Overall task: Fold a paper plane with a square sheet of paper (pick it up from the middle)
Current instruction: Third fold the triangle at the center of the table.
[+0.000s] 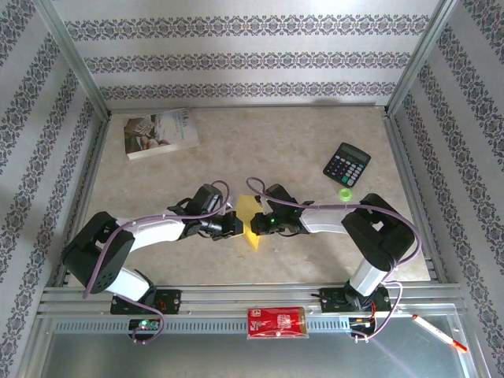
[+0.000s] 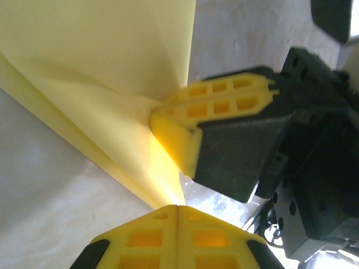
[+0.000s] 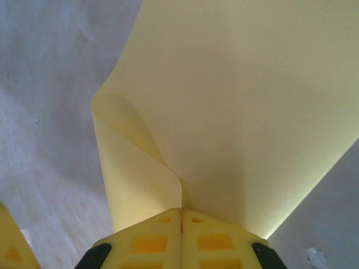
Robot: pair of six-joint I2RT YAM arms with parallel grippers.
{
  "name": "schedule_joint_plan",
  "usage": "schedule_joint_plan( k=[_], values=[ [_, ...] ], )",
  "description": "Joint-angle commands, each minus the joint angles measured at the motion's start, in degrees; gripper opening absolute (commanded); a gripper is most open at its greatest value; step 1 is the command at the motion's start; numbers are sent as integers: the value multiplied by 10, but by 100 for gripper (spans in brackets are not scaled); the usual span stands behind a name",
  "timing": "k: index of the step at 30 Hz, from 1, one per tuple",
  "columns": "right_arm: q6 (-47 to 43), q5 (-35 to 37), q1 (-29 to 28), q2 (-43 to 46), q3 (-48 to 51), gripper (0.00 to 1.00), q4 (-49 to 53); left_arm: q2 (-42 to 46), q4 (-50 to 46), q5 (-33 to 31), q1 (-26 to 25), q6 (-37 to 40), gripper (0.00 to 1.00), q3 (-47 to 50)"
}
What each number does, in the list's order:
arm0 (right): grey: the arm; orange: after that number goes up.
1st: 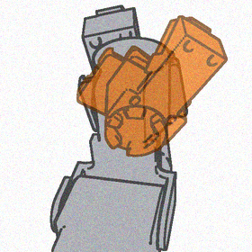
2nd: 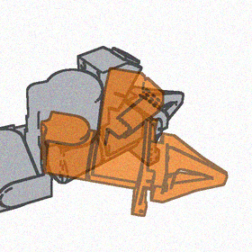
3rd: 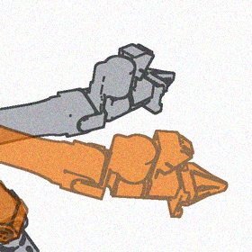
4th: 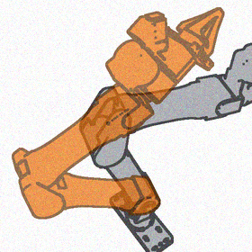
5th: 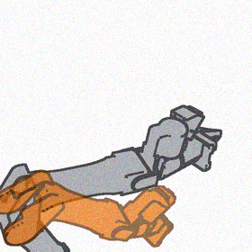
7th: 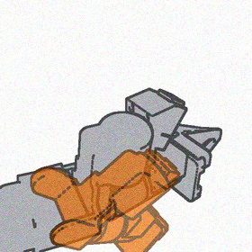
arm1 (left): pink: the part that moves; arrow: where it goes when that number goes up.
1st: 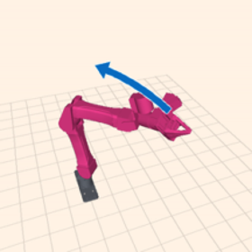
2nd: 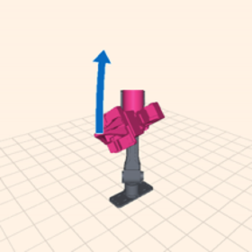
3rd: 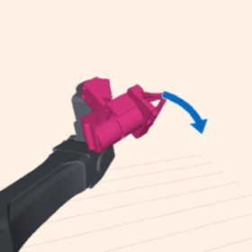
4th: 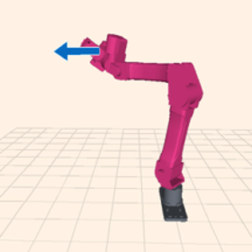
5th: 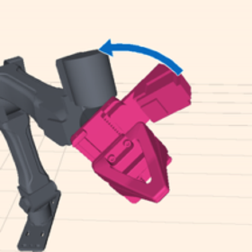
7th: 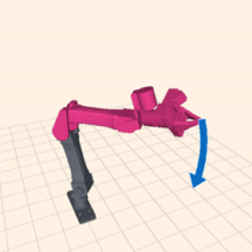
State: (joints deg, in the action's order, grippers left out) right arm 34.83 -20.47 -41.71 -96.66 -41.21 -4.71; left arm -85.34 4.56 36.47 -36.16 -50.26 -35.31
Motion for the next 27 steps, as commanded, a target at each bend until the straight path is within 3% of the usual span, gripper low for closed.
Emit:
schedule_joint_plan(
  k=[1,14,27],
  values=[
    [11,33,7,-34,10,2,39,-16,78,24,-17,-53,1,19],
    [25,48,9,-43,3,2,40,-58,151,19,-42,-104,0,28],
    [10,32,24,-76,-54,2,58,-68,131,5,-1,-94,0,4]
  ],
)
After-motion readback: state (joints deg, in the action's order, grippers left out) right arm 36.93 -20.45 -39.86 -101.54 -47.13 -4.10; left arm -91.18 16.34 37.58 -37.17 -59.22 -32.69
